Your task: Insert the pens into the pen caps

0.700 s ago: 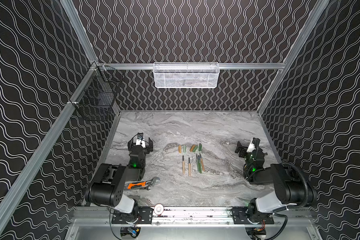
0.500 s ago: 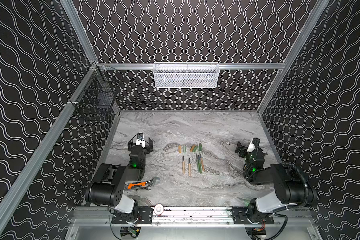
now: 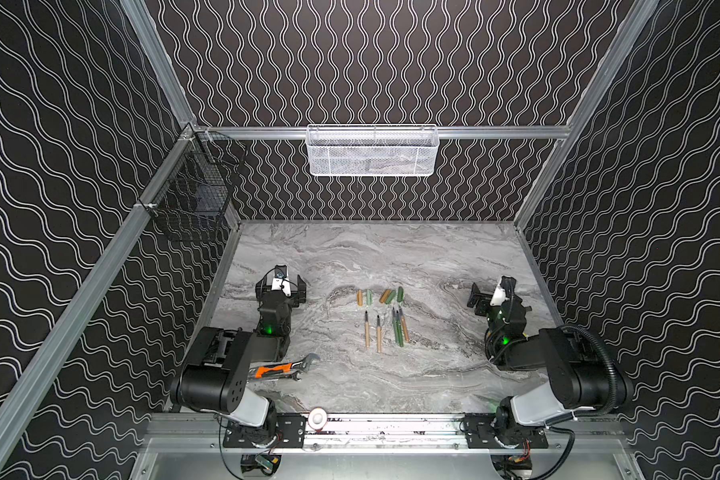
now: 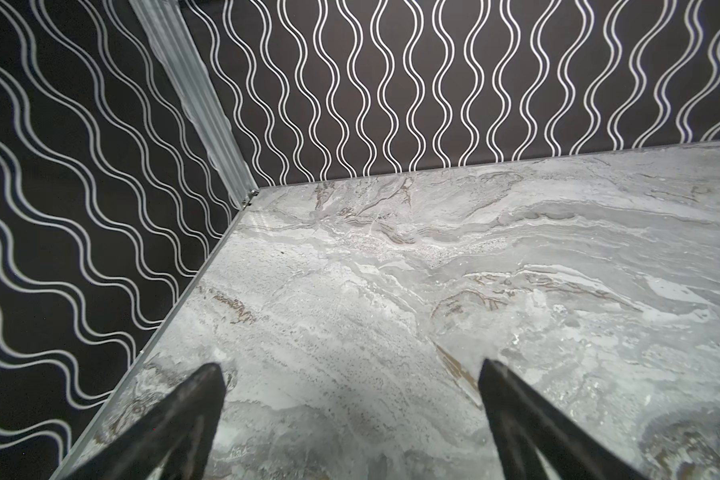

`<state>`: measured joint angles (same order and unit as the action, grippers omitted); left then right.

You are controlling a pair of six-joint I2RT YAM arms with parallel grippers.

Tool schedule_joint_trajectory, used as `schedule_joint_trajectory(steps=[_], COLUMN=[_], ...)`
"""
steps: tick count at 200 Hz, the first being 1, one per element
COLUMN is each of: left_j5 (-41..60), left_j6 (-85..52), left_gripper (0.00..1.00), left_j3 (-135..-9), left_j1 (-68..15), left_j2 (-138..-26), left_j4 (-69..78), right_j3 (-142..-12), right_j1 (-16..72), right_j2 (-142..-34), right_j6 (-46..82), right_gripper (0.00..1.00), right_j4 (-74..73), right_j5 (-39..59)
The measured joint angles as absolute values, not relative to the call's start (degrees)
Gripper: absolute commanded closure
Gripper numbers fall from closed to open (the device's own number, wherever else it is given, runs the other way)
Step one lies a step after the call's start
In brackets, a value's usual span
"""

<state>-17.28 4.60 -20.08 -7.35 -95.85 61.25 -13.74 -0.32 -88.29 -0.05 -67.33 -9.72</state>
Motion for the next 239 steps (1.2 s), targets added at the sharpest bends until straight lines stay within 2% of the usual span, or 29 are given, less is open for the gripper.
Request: schedule_joint_trajectory(steps=[239], left_j5=[-11.7], left_j6=[4.4], left_gripper=[0.01], left_j3=[-20.7], left_j1=[-6.3], left_j2=[-95.7], left_j4=[59.0], right_j3=[-13.5], right_j1=[-0.1], right_j2=[-88.4], right_j6=[-0.7], right_gripper=[0.00], right_j4=[-68.7], right_j5=[-10.2])
